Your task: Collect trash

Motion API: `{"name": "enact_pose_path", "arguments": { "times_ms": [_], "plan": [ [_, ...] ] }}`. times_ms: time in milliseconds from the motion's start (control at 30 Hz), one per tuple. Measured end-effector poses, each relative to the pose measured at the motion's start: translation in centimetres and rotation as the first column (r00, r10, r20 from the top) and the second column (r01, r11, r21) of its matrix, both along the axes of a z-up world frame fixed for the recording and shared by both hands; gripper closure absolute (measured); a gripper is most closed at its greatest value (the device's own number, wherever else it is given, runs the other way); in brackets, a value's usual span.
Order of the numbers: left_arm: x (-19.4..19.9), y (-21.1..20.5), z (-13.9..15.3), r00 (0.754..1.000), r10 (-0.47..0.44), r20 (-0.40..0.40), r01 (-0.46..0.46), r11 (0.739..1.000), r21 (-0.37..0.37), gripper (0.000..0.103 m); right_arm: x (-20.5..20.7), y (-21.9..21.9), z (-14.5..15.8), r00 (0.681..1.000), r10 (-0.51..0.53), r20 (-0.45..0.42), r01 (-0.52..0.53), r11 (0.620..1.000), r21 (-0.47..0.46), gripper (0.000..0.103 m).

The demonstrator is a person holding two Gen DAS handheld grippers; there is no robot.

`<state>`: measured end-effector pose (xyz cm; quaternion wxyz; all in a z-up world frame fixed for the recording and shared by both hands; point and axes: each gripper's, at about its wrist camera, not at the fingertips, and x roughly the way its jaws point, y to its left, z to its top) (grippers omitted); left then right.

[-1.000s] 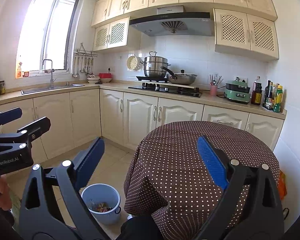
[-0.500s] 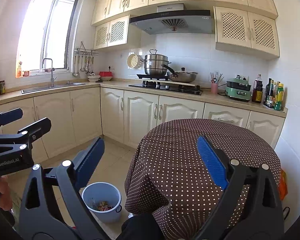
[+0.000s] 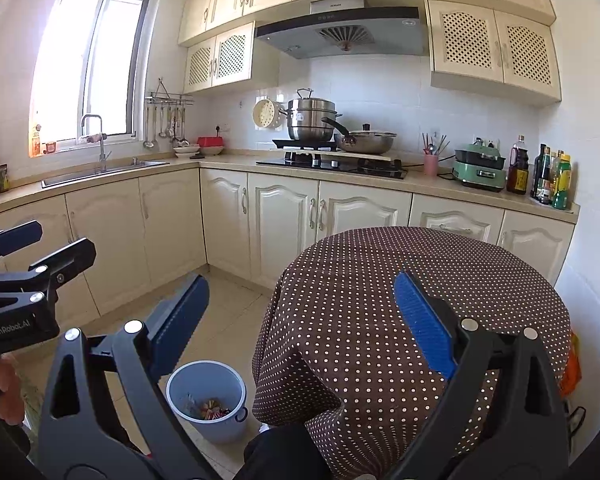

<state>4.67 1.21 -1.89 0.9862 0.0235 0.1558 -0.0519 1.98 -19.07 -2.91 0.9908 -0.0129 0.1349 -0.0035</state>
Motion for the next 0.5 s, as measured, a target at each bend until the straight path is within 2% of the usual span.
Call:
{"name": "enact_pose_path", "arguments": {
  "times_ms": [367,500],
  "plan": [
    [3.7,-0.6,-2.1,0.998,0.001,-0.067,0.002,1.000,0.031,0.008,2.9,-1.9,-1.7,0.997,-0.034,-0.064,0.037,0.999,0.036,0.011],
    [5.5,-0.8,-3.4,0.994,0.015,-0.107,-0.009,0.999,0.050,0.008,4.5,-4.5,-2.1,0.993,-0.041,-0.106,0.050,0.995,0.082,0.011]
  ]
}}
